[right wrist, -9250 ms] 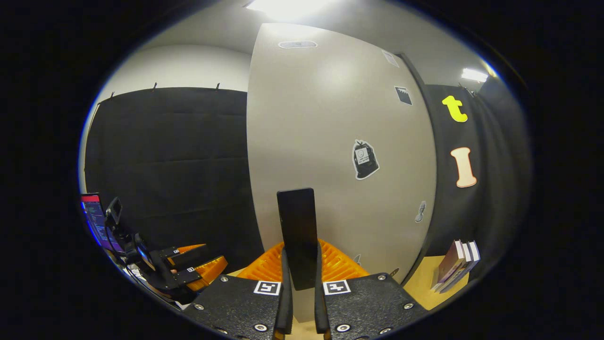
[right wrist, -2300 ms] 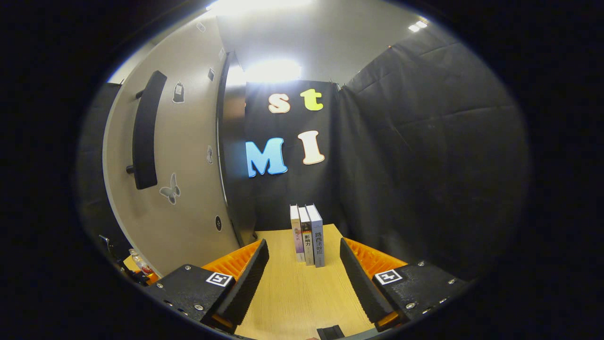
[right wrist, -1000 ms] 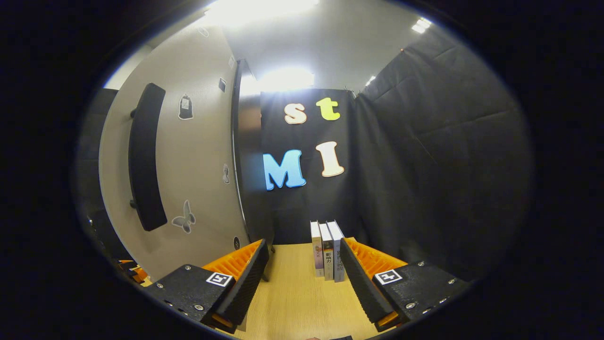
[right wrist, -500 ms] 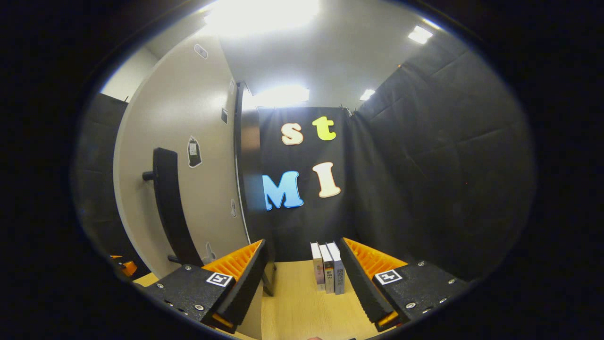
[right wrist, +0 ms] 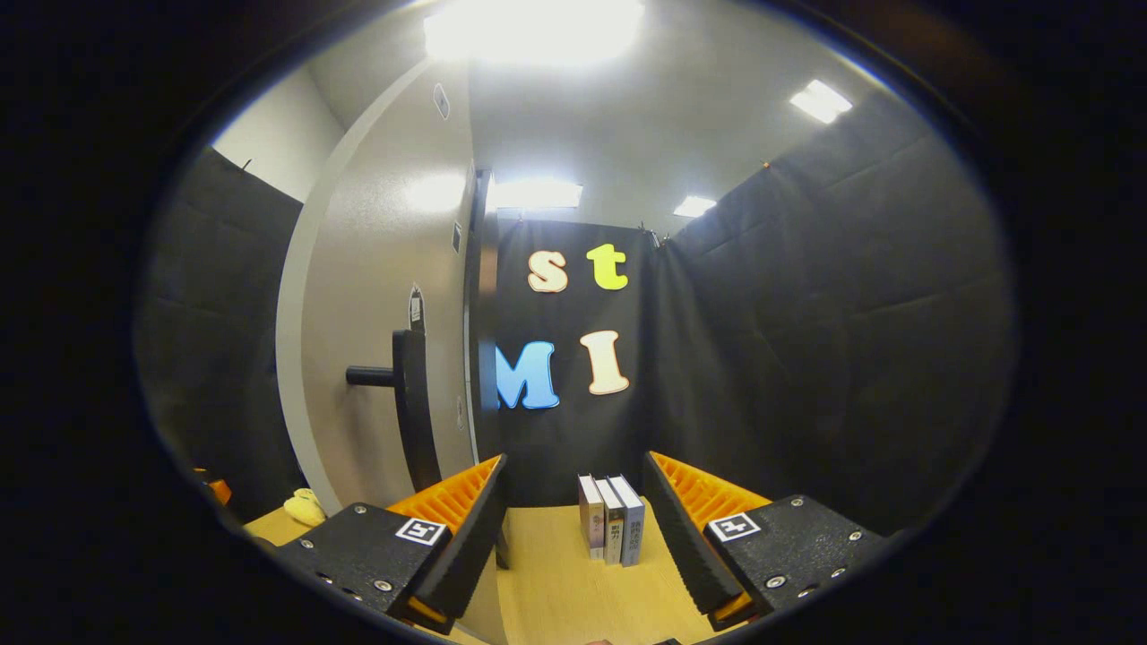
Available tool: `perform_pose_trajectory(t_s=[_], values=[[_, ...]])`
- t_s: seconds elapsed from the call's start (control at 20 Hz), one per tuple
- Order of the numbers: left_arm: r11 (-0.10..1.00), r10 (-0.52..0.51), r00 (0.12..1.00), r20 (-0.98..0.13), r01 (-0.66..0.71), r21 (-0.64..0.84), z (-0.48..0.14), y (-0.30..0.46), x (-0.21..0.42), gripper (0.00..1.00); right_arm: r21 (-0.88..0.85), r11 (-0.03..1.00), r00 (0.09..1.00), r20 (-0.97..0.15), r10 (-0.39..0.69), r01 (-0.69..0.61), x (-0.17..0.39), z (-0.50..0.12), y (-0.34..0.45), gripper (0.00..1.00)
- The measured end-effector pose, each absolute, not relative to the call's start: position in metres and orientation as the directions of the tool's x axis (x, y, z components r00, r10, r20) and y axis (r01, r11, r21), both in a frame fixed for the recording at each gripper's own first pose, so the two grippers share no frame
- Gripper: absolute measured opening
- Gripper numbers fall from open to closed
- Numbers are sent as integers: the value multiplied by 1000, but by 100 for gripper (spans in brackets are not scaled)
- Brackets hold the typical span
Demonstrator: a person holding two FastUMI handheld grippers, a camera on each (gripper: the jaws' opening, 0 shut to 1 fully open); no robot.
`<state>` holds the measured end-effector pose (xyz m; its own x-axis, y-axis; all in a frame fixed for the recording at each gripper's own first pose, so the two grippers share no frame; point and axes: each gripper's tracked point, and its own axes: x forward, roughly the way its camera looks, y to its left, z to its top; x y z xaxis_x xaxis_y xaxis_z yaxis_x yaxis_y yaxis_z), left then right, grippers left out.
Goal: Open the cabinet door with the right hand, grasp the bottle in the cabinet with the left hand and place it on the coaster, then close the cabinet door with the right hand.
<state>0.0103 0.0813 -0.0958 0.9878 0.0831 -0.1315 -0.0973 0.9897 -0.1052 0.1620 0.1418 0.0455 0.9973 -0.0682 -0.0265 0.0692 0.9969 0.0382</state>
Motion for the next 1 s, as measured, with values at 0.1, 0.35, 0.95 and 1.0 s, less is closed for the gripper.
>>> perform_pose_trajectory(t_s=[0.1, 0.35, 0.95, 1.0], values=[[990, 80, 987, -136, -95, -107, -99, 97, 13, 85, 54, 996, 997, -31, -69, 71, 161, 46, 153, 90], [992, 65, 988, -140, -79, -99, -107, 121, 14, 85, 42, 998, 999, -27, -47, 48, 156, 47, 189, 87], [985, 87, 984, -152, -108, -133, -118, 178, -14, 89, 50, 998, 999, -15, 29, -28, 154, 48, 263, 90], [984, 91, 984, -151, -112, -136, -117, 183, -17, 85, 56, 998, 999, -15, 42, -41, 154, 48, 271, 90]])
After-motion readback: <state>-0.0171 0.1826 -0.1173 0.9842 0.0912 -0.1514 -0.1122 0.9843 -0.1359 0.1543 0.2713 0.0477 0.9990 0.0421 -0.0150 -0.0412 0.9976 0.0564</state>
